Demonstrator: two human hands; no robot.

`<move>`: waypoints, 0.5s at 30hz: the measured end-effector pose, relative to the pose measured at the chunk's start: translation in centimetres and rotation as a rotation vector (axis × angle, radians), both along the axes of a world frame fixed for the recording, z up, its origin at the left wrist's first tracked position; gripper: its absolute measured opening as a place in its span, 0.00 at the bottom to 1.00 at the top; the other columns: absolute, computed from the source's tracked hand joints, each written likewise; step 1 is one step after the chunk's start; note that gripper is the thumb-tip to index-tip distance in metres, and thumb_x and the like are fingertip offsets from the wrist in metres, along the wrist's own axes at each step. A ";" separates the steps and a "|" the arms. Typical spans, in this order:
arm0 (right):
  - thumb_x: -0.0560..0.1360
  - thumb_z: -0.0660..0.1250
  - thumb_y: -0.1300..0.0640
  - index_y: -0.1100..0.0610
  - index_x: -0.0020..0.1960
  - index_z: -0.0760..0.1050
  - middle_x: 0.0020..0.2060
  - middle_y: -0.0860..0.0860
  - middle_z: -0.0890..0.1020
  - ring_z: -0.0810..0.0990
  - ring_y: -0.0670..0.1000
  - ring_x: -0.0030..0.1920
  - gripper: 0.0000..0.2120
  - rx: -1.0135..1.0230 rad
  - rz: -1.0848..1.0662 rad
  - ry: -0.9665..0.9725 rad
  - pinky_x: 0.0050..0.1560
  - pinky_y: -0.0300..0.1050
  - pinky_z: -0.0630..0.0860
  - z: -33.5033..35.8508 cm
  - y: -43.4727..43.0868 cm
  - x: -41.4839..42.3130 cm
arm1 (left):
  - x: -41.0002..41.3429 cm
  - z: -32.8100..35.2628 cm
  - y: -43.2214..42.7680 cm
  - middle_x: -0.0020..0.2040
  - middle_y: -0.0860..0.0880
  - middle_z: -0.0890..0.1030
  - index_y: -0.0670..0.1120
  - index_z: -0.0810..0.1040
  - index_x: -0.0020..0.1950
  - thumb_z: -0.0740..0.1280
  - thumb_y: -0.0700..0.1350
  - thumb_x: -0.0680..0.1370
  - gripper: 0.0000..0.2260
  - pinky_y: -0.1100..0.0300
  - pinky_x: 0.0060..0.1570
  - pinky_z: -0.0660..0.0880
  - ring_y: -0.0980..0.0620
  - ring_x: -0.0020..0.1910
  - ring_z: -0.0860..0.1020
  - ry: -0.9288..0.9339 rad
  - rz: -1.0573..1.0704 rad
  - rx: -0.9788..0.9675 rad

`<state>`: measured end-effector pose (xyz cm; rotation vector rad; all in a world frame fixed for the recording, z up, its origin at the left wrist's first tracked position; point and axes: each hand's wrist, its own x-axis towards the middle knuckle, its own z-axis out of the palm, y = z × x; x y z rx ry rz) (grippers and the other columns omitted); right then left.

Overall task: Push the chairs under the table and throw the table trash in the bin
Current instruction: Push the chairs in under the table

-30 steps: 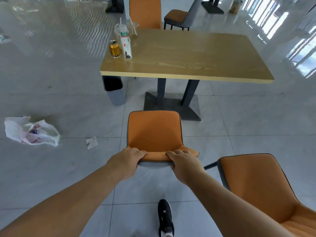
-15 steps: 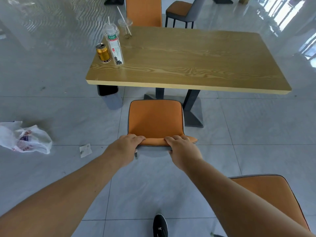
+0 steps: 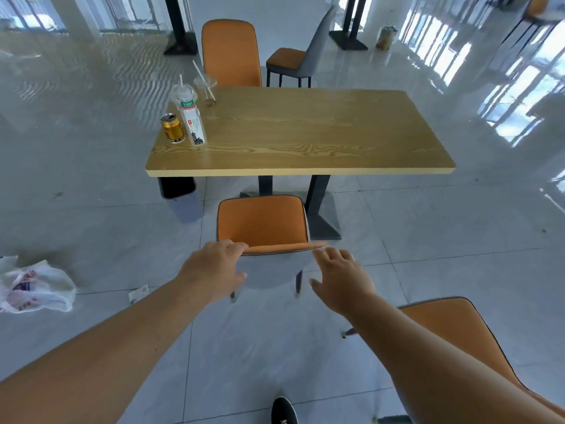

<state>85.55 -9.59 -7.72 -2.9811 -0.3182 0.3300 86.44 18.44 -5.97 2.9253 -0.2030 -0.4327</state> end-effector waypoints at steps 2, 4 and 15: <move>0.82 0.64 0.41 0.51 0.79 0.61 0.75 0.53 0.71 0.69 0.58 0.74 0.30 0.003 -0.068 -0.005 0.70 0.56 0.72 2.3 -2.0 -3.5 | -1.8 2.4 -1.6 0.72 0.53 0.72 0.56 0.64 0.77 0.67 0.58 0.79 0.28 0.50 0.58 0.75 0.48 0.66 0.72 -0.023 -0.044 -0.011; 0.82 0.63 0.41 0.51 0.79 0.62 0.75 0.53 0.71 0.70 0.58 0.74 0.30 0.010 -0.137 -0.013 0.69 0.57 0.73 4.9 -4.4 -7.5 | -3.9 4.7 -4.1 0.73 0.52 0.71 0.56 0.63 0.78 0.67 0.59 0.80 0.28 0.50 0.57 0.76 0.47 0.66 0.73 -0.045 -0.103 -0.035; 0.81 0.64 0.41 0.51 0.76 0.65 0.71 0.54 0.74 0.72 0.58 0.70 0.28 -0.075 -0.511 -0.110 0.65 0.55 0.74 13.5 -21.7 -31.3 | -19.6 11.1 -26.5 0.76 0.50 0.68 0.56 0.64 0.78 0.66 0.57 0.78 0.29 0.48 0.65 0.71 0.45 0.71 0.69 -0.038 -0.504 -0.193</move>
